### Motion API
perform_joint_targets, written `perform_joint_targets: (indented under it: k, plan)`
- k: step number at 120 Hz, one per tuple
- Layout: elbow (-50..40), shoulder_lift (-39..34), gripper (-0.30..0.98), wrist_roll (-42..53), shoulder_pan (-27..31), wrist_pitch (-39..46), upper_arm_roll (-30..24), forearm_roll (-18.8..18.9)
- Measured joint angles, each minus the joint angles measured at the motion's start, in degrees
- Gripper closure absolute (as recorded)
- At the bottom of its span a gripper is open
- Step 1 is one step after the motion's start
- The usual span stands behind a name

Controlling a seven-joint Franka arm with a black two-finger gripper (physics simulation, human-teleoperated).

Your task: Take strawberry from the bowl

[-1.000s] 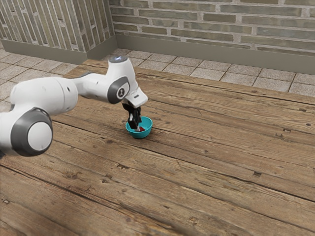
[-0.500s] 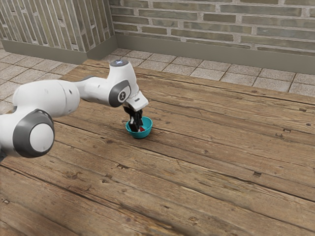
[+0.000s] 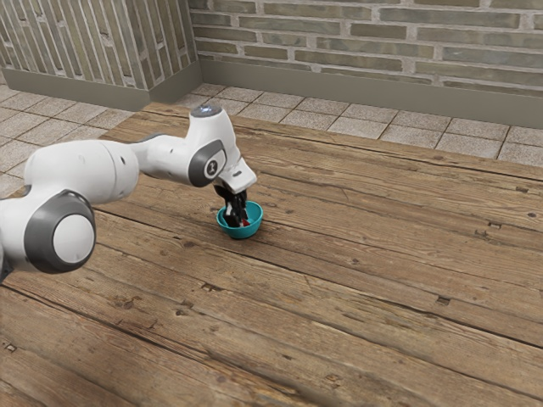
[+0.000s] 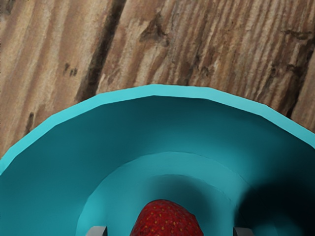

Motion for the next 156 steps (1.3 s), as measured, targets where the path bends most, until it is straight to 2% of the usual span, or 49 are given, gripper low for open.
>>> perform_joint_targets:
  k: [35,53,71,86,101,117,132,137,141,145,150,156]
  plan:
    - [-0.88,-1.11,0.59,0.05,0.02,0.07,-0.01,-0.28]
    - [-5.28,-7.21,0.60,-0.02,0.00,-0.26,0.00,-1.20]
    - [-6.61,-10.15,0.60,-0.40,-4.17,-0.76,-3.70,-2.02]
    - [-5.35,-8.93,0.60,-0.99,-8.17,-0.73,-5.48,-2.19]
    - [-5.08,-7.69,0.59,-1.66,-9.83,-0.34,-5.78,-2.25]
    - [-5.08,-7.12,0.33,-2.22,-10.01,-0.14,-5.80,-2.44]
    - [-5.64,-8.40,0.19,-3.53,-9.62,-0.87,-5.60,-2.46]
    - [-7.89,-11.98,0.15,-6.09,-8.43,-3.40,-5.02,-2.52]
    - [-15.75,-19.84,0.13,-9.22,-5.91,-6.20,-3.71,-2.93]
    - [-22.74,-29.87,0.11,-12.29,-5.08,-9.43,0.72,-3.83]
    - [-25.86,-41.39,0.09,-15.90,-9.05,-14.06,11.13,-4.77]
    - [-25.97,-48.93,0.07,-19.88,-10.90,-18.57,17.53,-5.43]
